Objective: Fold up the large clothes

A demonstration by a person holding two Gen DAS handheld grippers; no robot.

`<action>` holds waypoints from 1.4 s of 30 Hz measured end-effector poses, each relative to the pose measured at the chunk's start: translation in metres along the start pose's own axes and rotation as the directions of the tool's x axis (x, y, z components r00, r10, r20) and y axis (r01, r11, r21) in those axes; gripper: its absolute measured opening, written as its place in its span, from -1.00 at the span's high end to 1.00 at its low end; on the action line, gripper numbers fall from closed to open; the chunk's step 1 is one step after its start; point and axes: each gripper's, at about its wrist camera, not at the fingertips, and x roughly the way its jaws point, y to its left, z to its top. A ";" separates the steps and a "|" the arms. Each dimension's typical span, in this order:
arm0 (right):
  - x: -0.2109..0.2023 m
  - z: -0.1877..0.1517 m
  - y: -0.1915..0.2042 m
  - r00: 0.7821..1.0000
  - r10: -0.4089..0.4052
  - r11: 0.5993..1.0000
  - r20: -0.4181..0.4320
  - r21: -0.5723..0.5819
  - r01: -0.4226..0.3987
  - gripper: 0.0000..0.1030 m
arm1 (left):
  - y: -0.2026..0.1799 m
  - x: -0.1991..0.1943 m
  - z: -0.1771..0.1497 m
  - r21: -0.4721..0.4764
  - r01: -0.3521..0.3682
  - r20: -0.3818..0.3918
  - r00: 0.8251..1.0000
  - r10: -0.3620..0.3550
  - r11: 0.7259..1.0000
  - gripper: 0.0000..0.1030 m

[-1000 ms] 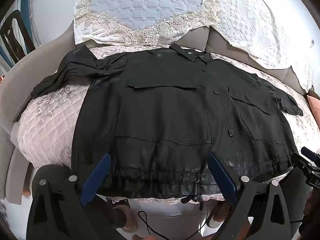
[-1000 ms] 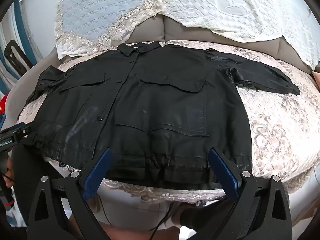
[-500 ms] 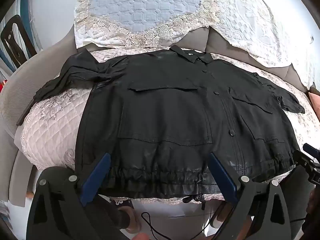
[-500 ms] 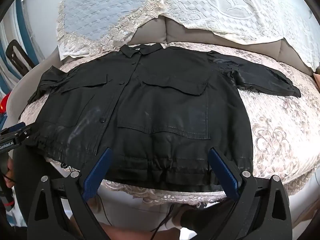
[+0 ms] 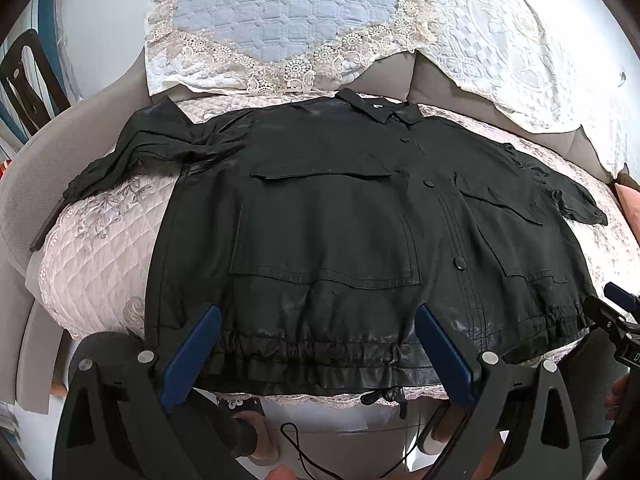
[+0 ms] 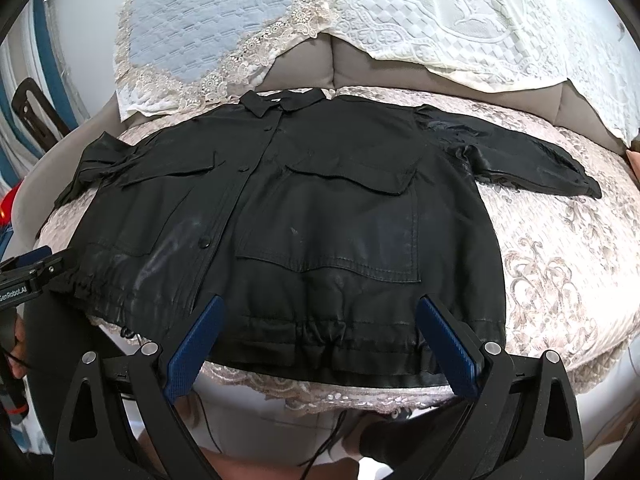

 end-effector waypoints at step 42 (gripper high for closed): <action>0.004 -0.001 0.010 0.999 0.022 1.000 -0.030 -0.008 -0.022 -0.89 | 0.000 0.008 -0.009 -0.005 -0.001 -0.027 1.000 0.001 1.000 -0.91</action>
